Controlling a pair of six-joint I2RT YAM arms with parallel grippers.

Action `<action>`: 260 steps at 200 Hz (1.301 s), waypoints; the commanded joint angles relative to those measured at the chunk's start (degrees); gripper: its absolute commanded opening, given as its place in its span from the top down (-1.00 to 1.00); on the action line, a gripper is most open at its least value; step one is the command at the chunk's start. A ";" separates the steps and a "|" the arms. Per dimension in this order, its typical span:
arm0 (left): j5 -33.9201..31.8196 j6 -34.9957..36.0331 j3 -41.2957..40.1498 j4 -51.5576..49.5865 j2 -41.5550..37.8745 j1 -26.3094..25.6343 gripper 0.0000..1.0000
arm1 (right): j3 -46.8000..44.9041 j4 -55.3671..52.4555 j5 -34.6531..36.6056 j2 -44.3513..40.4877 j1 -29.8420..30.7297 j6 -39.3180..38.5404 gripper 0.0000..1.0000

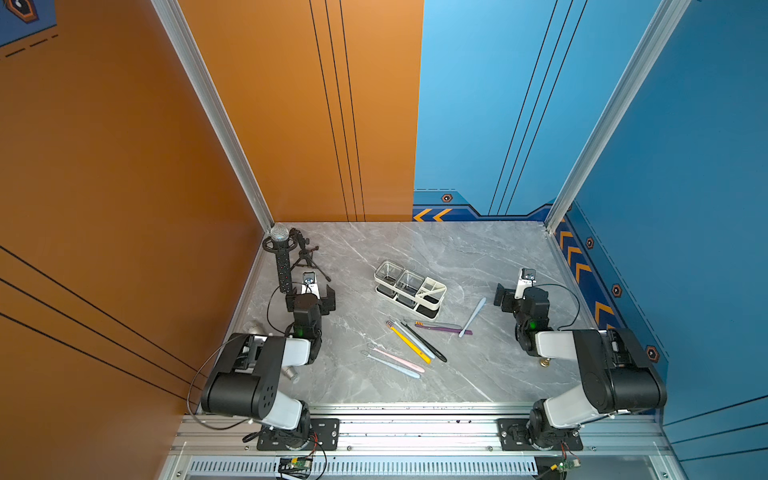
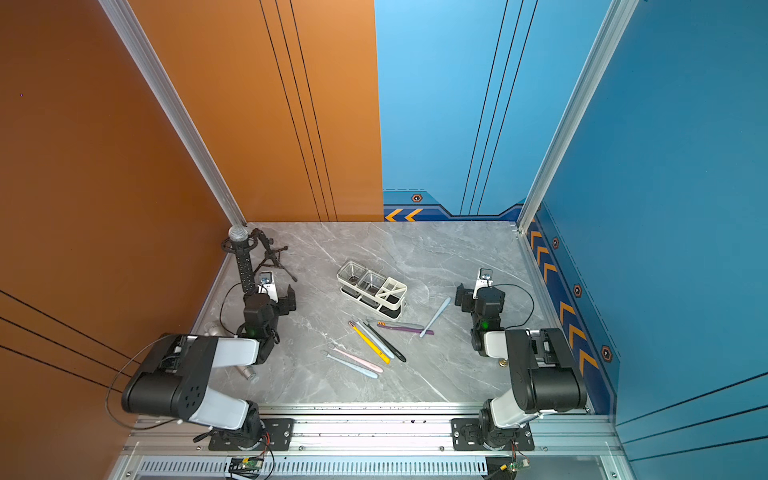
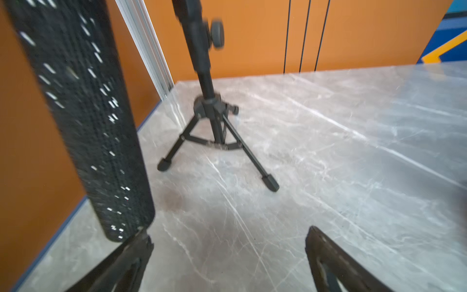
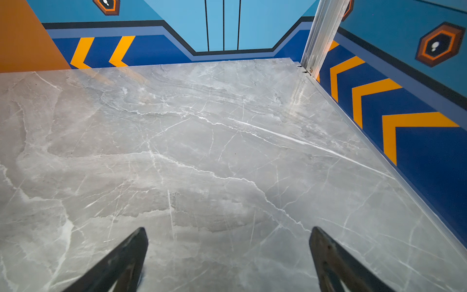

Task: Place the toothbrush into the toothbrush holder
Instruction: Pick up the toothbrush from the center of the board.

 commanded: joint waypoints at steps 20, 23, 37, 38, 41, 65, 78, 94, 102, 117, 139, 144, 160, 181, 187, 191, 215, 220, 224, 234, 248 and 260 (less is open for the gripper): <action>-14.08 9.17 0.94 -7.02 -12.84 -14.39 -0.96 | 13.21 -28.13 4.44 -9.63 3.80 2.10 -1.00; -15.26 9.47 1.39 -8.31 -13.60 -15.49 -0.96 | 14.12 -30.39 3.75 -10.42 4.10 2.71 -1.00; -19.61 9.78 3.59 -14.53 -16.49 -21.12 -0.97 | 17.63 -39.37 1.84 -13.71 5.45 6.80 -0.96; -19.81 9.77 3.71 -14.95 -16.74 -21.49 -0.97 | 17.91 -40.25 1.81 -13.95 5.50 7.18 -0.96; -20.57 9.63 4.13 -16.13 -17.30 -22.38 -0.97 | 18.45 -42.40 1.68 -14.52 5.87 8.36 -0.95; -24.57 6.47 7.45 -26.46 -21.42 -31.54 -0.97 | 19.13 -54.25 0.21 -19.45 9.66 17.19 -0.85; -24.46 4.67 8.99 -30.98 -23.05 -35.81 -0.97 | 17.41 -57.65 0.28 -21.49 12.29 21.56 -0.81; -24.04 4.85 9.69 -32.65 -24.02 -40.93 -0.97 | 15.46 -60.13 0.27 -23.33 15.38 25.98 -0.75; -24.81 5.31 9.85 -32.62 -24.13 -43.40 -0.97 | 15.22 -61.59 0.53 -23.68 16.79 27.68 -0.70; -25.99 6.10 10.48 -32.77 -23.71 -47.67 -0.97 | 15.61 -64.95 1.38 -23.87 18.83 30.35 -0.68; -26.58 9.83 11.82 -32.67 -21.62 -53.39 -0.97 | 15.15 -65.96 0.53 -23.91 20.09 35.05 -0.67; -27.24 10.65 12.26 -32.61 -20.98 -54.77 -0.97 | 15.11 -66.00 0.55 -23.73 20.30 35.95 -0.67; -28.66 12.73 13.93 -32.68 -19.34 -58.19 -0.97 | 15.41 -66.36 0.91 -21.68 20.45 37.63 -0.65; -29.51 14.64 15.39 -32.57 -18.66 -62.07 -0.97 | 16.55 -66.36 1.14 -17.50 20.36 39.49 -0.59; -29.94 14.88 15.63 -32.55 -18.72 -62.97 -0.97 | 17.06 -66.28 1.16 -16.21 20.35 39.75 -0.56; -30.18 14.92 15.68 -32.58 -18.88 -63.37 -0.97 | 17.39 -66.35 1.27 -15.32 20.35 40.08 -0.55; -30.81 14.05 15.32 -32.57 -20.04 -65.43 -0.97 | 19.11 -66.20 2.19 -10.58 20.00 42.47 -0.54; -30.84 13.67 15.06 -32.59 -20.28 -65.54 -0.97 | 19.51 -66.23 2.16 -9.41 19.88 42.79 -0.54; -30.81 13.35 14.82 -32.51 -20.49 -65.55 -0.97 | 19.84 -66.26 1.97 -8.73 19.79 42.93 -0.54; -30.72 12.78 14.21 -32.50 -20.86 -65.48 -0.97 | 20.84 -65.90 1.60 -7.30 19.78 42.99 -0.54; -30.65 12.33 13.50 -32.42 -21.07 -65.42 -0.97 | 21.83 -65.24 1.13 -5.75 19.86 43.17 -0.51; -30.72 12.14 13.31 -32.38 -20.78 -65.19 -0.97 | 22.63 -64.60 0.60 -4.48 19.88 43.40 -0.50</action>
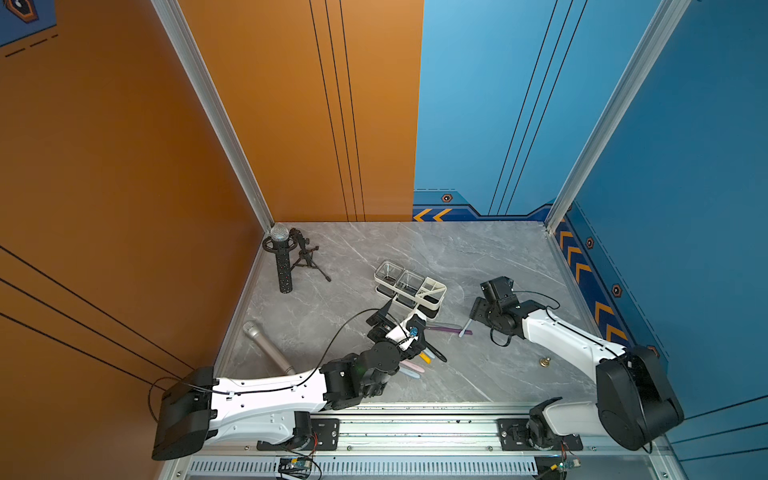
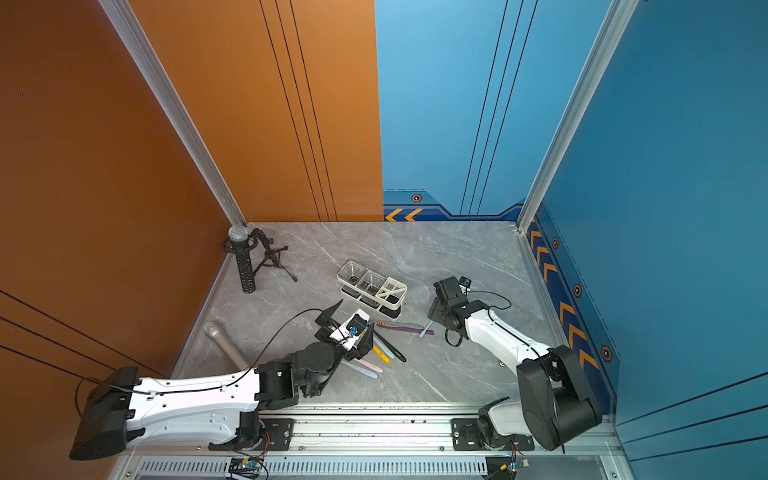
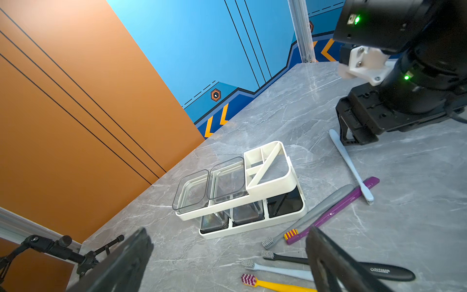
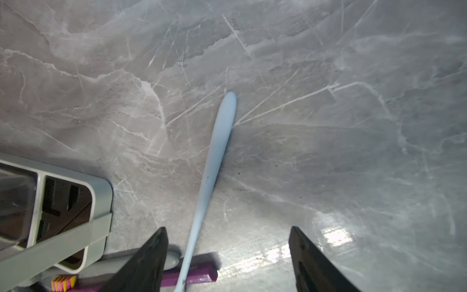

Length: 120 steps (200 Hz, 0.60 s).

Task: Place the toothbrush into the toothbrush holder
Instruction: Pick up the toothbrush from the center of the board.

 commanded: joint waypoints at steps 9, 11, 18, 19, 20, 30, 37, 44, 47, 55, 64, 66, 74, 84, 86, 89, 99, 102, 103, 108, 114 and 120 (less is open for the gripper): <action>-1.74 -0.70 -1.13 0.14 -0.40 -0.17 -0.97 | 3.36 0.06 -0.72 3.11 -0.22 2.38 -0.48; -1.77 -0.70 -1.15 0.16 -0.42 -0.17 -0.97 | 3.37 0.22 -0.85 3.39 -0.22 2.43 -0.47; -1.72 -0.78 -1.17 0.08 -0.43 -0.03 -0.97 | 3.65 0.53 -1.17 4.33 -0.22 2.64 -0.46; -1.72 -0.78 -1.16 0.08 -0.43 -0.01 -0.97 | 3.67 0.53 -1.19 4.54 -0.22 2.67 -0.46; -1.72 -0.78 -1.16 0.12 -0.43 -0.05 -0.97 | 3.64 0.58 -1.21 4.68 -0.22 2.69 -0.46; -1.58 -0.95 -1.24 0.15 -0.53 -0.06 -0.97 | 3.76 1.24 -1.78 6.52 -0.29 3.17 -0.41; -1.55 -1.05 -1.40 0.09 -0.60 0.07 -0.96 | 3.78 2.09 -2.38 7.80 -0.47 3.30 -0.34; -1.58 -1.14 -1.50 0.12 -0.69 0.07 -0.97 | 3.94 2.96 -3.30 9.26 -0.73 3.53 -0.28; -1.55 -1.18 -1.57 0.14 -0.69 0.11 -0.97 | 4.00 3.37 -3.75 9.87 -0.87 3.58 -0.27; -1.48 -1.38 -1.71 0.08 -0.87 0.17 -0.97 | 4.28 4.22 -4.60 11.45 -1.16 3.92 -0.24; -1.46 -1.49 -1.94 0.12 -1.03 0.33 -0.97 | 4.71 4.94 -5.33 13.09 -1.28 3.94 -0.23; -1.44 -1.53 -2.01 0.09 -1.04 0.28 -0.97 | 4.85 5.09 -5.41 13.46 -1.28 3.94 -0.23; -1.30 -1.63 -2.18 0.09 -1.19 0.30 -0.97 | 5.11 5.58 -5.65 14.54 -1.20 3.94 -0.23; -1.07 -1.80 -2.44 0.13 -1.31 0.44 -0.97 | 5.18 6.60 -5.62 15.28 -0.95 4.02 -0.22; -1.05 -1.78 -2.42 0.11 -1.29 0.51 -0.97 | 5.23 6.71 -5.64 15.35 -0.93 4.11 -0.21; -0.95 -1.91 -2.53 0.11 -1.38 0.53 -0.97 | 5.21 6.86 -5.63 15.48 -0.86 4.18 -0.21; -0.84 -2.00 -2.65 0.10 -1.44 0.53 -0.97 | 5.52 7.13 -5.63 15.94 -0.84 4.37 -0.17; -0.82 -2.01 -2.64 0.09 -1.48 0.54 -0.96 | 5.55 7.19 -5.62 16.09 -0.84 4.38 -0.17; -0.79 -2.06 -2.64 0.09 -1.48 0.58 -0.96 | 5.68 7.21 -5.66 16.17 -0.84 4.38 -0.17; -0.71 -2.10 -2.80 0.08 -1.60 0.63 -0.97 | 5.82 7.27 -5.59 16.38 -0.83 4.38 -0.17; -0.61 -2.07 -2.79 0.10 -1.57 0.67 -0.97 | 6.04 7.22 -5.54 16.60 -0.75 4.30 -0.16; -0.45 -2.10 -2.91 0.08 -1.57 0.75 -0.97 | 6.15 7.28 -5.58 16.94 -0.75 4.29 -0.13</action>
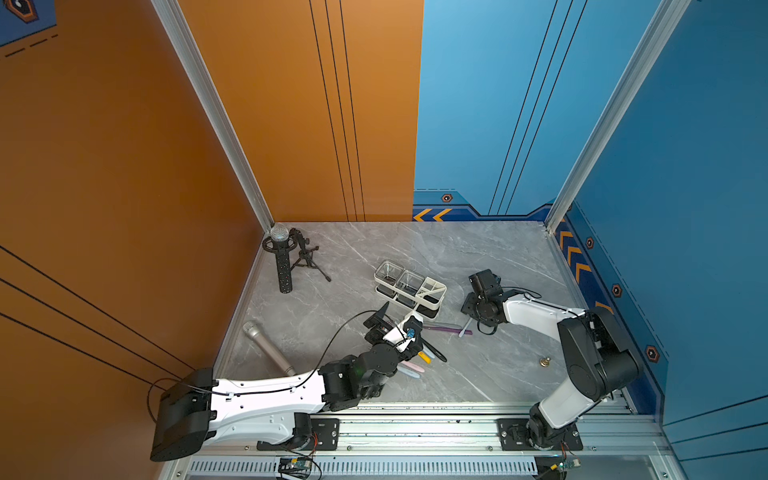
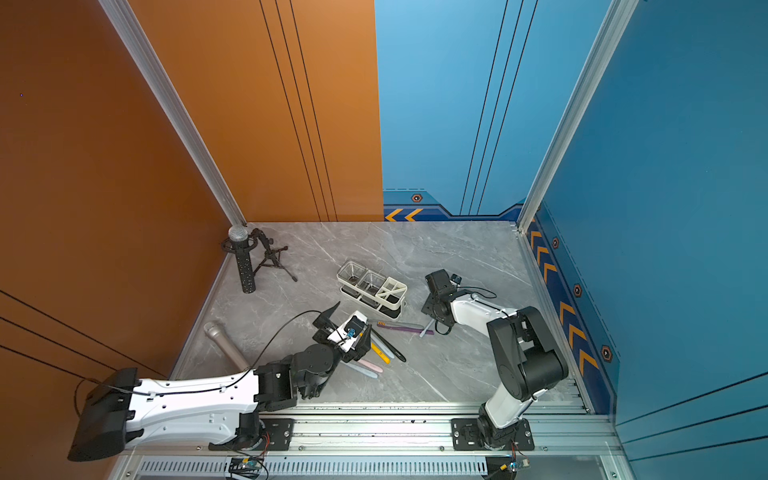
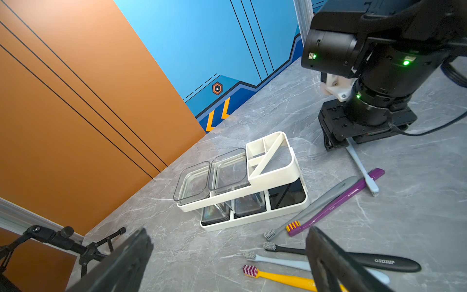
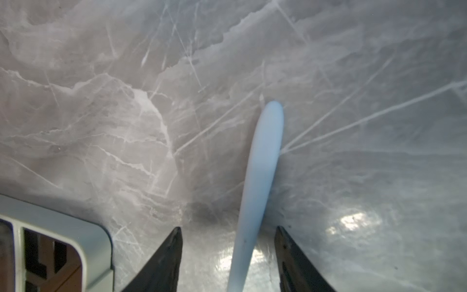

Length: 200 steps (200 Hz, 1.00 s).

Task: Place the toothbrush into the toothbrush holder
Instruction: Pick up the toothbrush from the center of the board.

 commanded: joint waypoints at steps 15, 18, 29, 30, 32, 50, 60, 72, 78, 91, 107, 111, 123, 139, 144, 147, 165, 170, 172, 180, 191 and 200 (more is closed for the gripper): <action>0.23 -1.40 -0.96 0.11 -1.27 0.68 -0.97 | 0.91 0.35 -1.34 3.08 0.02 1.05 0.02; 0.17 -1.40 -0.97 0.13 -1.31 0.72 -0.97 | 0.95 0.36 -1.44 3.25 0.05 1.05 0.04; 0.47 -1.57 -0.97 0.13 -1.48 0.87 -0.97 | 0.95 0.31 -1.95 3.90 0.07 0.89 0.17; 0.49 -1.58 -0.97 0.12 -1.53 0.88 -0.97 | 0.91 0.31 -1.99 3.96 0.08 0.88 0.18; 0.56 -1.58 -0.92 0.10 -1.50 0.82 -0.97 | 0.88 0.31 -2.07 4.06 0.10 0.88 0.20; 1.27 -2.18 -0.95 0.12 -1.45 1.15 -0.97 | 0.69 0.44 -2.93 4.91 -0.06 0.71 0.38; 1.39 -2.31 -0.87 0.14 -1.27 1.32 -0.97 | 0.69 0.40 -3.52 5.23 -0.21 0.38 0.44; 1.57 -2.44 -0.87 0.15 -1.14 1.30 -0.97 | 0.37 0.40 -4.05 5.45 -0.25 -0.29 0.58; 1.57 -2.54 -0.81 0.10 -0.98 1.37 -0.97 | 0.09 0.46 -4.33 5.48 -0.21 -0.70 0.70; 1.66 -2.58 -0.96 0.10 -0.87 1.35 -0.97 | -0.61 0.91 -5.25 5.41 -0.40 -1.45 1.00; 1.74 -2.72 -1.08 0.11 -0.78 1.40 -0.97 | -1.40 1.09 -5.44 5.04 -0.66 -1.78 1.00; 1.88 -2.72 -1.08 0.10 -0.80 1.40 -0.97 | -1.66 1.18 -5.39 4.87 -0.76 -1.86 1.00; 2.07 -2.81 -1.07 0.12 -0.86 1.34 -0.97 | -2.10 1.37 -5.41 4.24 -1.03 -2.17 1.00; 2.40 -2.90 -1.13 0.01 -1.09 1.36 -0.96 | -2.62 1.48 -5.66 2.86 -1.38 -2.25 1.00; 2.53 -2.98 -1.12 0.02 -1.26 1.41 -0.97 | -2.72 1.54 -5.92 2.29 -1.39 -2.22 1.00; 2.59 -3.05 -1.12 0.05 -1.34 1.33 -0.97 | -2.81 1.58 -5.94 1.93 -1.47 -2.33 1.00; 4.71 -3.62 -1.44 0.01 -2.28 1.19 -0.97 | -3.49 1.71 -7.21 -1.06 -1.57 -2.36 1.00; 6.17 -3.61 -1.54 0.03 -2.72 1.21 -0.96 | -3.57 1.76 -7.79 -2.02 -1.62 -2.37 1.00; 6.74 -3.56 -1.64 0.02 -2.87 1.16 -0.96 | -3.56 1.68 -8.00 -2.43 -1.61 -2.37 1.00; 10.36 -3.06 -1.87 -0.01 -3.27 1.22 -0.97 | -3.83 1.59 -8.88 -4.25 -1.68 -2.47 1.00; 13.76 -2.32 -1.99 -0.16 -3.85 1.00 -0.96 | -4.03 0.64 -9.24 -7.05 -1.58 -2.71 1.00; 16.37 -2.03 -2.10 -0.12 -4.36 0.74 -0.97 | -4.10 -0.64 -9.38 -9.63 -1.33 -2.89 1.00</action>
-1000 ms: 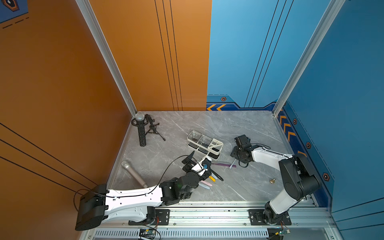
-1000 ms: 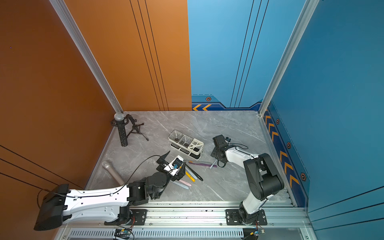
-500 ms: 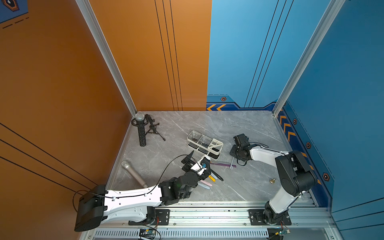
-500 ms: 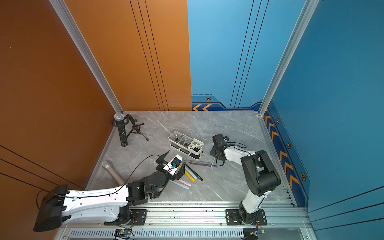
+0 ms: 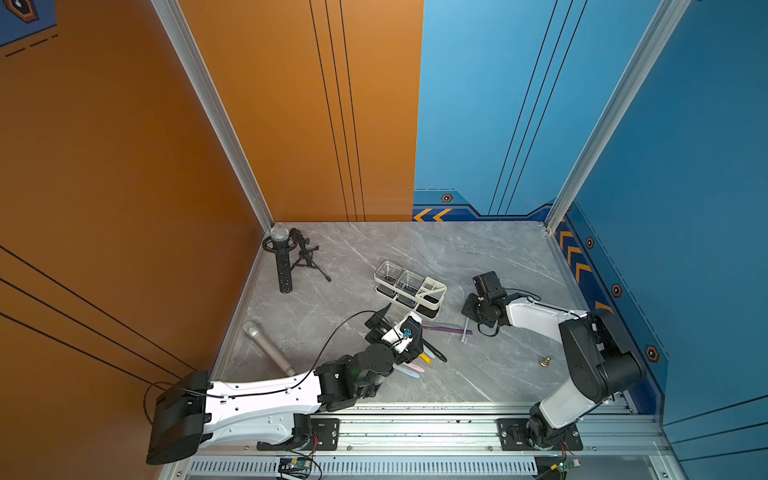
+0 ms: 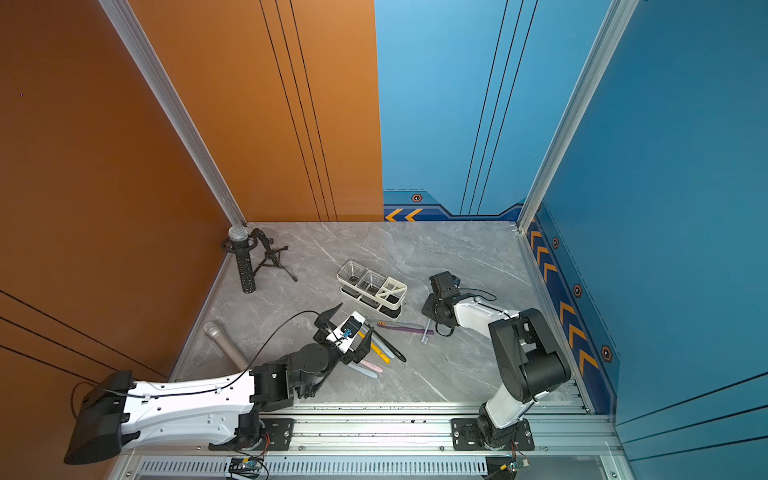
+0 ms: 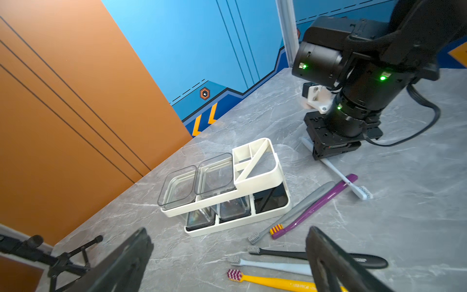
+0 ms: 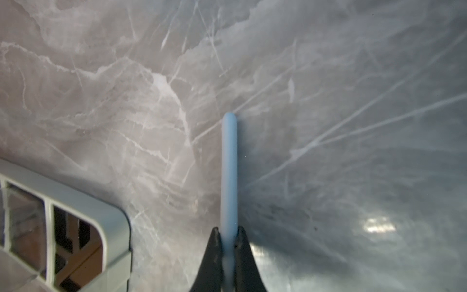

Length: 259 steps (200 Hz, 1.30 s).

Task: Place the toothbrush into the toothbrush holder
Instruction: Pick up the toothbrush from the center of the board.

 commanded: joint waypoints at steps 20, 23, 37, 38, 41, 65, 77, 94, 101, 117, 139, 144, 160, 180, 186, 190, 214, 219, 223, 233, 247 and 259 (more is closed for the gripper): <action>12.82 -2.63 0.66 -1.87 -2.03 0.07 -0.97 | -0.47 -7.20 -1.36 -11.93 0.85 -1.98 1.00; 12.84 -3.41 1.28 -2.61 -1.87 0.19 -0.97 | -0.55 -7.54 -1.05 -12.87 1.19 -1.92 1.00; 13.84 -8.38 5.57 -7.58 -0.54 0.69 -0.96 | -0.58 -9.27 0.29 -16.76 2.60 -1.70 1.00; 14.13 -8.70 5.80 -7.94 -0.43 0.81 -0.97 | -0.57 -9.37 0.38 -17.04 2.79 -1.67 1.00; 15.09 -9.69 6.74 -9.06 -0.05 1.04 -0.96 | -0.67 -9.51 0.60 -17.93 3.10 -1.64 1.00; 25.34 -18.37 14.19 -15.67 3.84 3.82 -0.97 | -0.53 -10.26 3.05 -24.35 6.46 -1.29 1.00; 31.58 -23.00 17.12 -17.36 6.03 5.51 -0.97 | -0.56 -10.27 4.60 -27.33 7.98 -0.64 1.00; 40.21 -29.21 20.44 -17.98 9.50 8.14 -1.00 | -0.10 -10.27 5.70 -30.42 9.56 -0.58 1.00; 42.82 -31.02 21.71 -18.49 11.09 8.80 -0.97 | 0.50 -10.50 5.76 -30.95 10.11 -1.00 1.00; 46.65 -33.17 24.18 -19.54 14.47 9.54 -0.92 | 1.79 -11.75 6.39 -31.21 11.33 -1.88 1.00; 49.89 -34.83 26.46 -20.43 18.43 10.05 -0.89 | 2.07 -11.71 6.77 -31.34 11.86 -1.84 1.00; 50.70 -35.30 26.74 -20.36 19.25 10.20 -0.89 | 2.05 -11.70 6.80 -31.33 12.06 -1.94 1.00; 53.18 -35.85 27.13 -19.87 21.77 10.98 -0.87 | 1.76 -11.05 6.24 -31.28 12.37 -2.52 1.00; 53.10 -36.72 26.01 -18.49 23.04 11.82 -0.86 | 1.10 -9.76 5.09 -31.71 12.19 -2.45 1.00; 53.06 -37.17 25.47 -17.63 23.13 12.13 -0.86 | 0.88 -9.25 4.78 -31.97 12.19 -2.16 1.00; 53.24 -37.42 25.16 -16.97 23.22 12.30 -0.86 | 0.77 -9.05 4.53 -32.05 12.16 -2.01 1.00; 53.99 -38.00 25.58 -15.38 24.88 12.94 -0.84 | 0.67 -7.28 2.13 -31.92 12.19 -0.83 1.00; 54.02 -38.04 25.84 -15.16 25.24 12.95 -0.82 | 0.72 -7.06 1.75 -31.88 12.20 -0.74 1.00; 54.11 -38.18 26.03 -14.82 25.69 12.94 -0.80 | 0.68 -7.04 1.49 -31.85 12.18 -0.60 1.00; 54.30 -38.19 26.58 -13.98 26.79 12.96 -0.75 | 0.53 -6.55 0.99 -31.85 12.20 -0.46 1.00; 55.13 -38.53 27.61 -13.30 28.95 13.56 -0.61 | 0.41 -6.17 0.39 -31.93 12.12 -0.56 1.00; 57.25 -39.27 28.73 -13.19 30.82 14.34 -0.50 | 0.37 -5.92 -0.12 -31.92 12.05 -0.54 1.00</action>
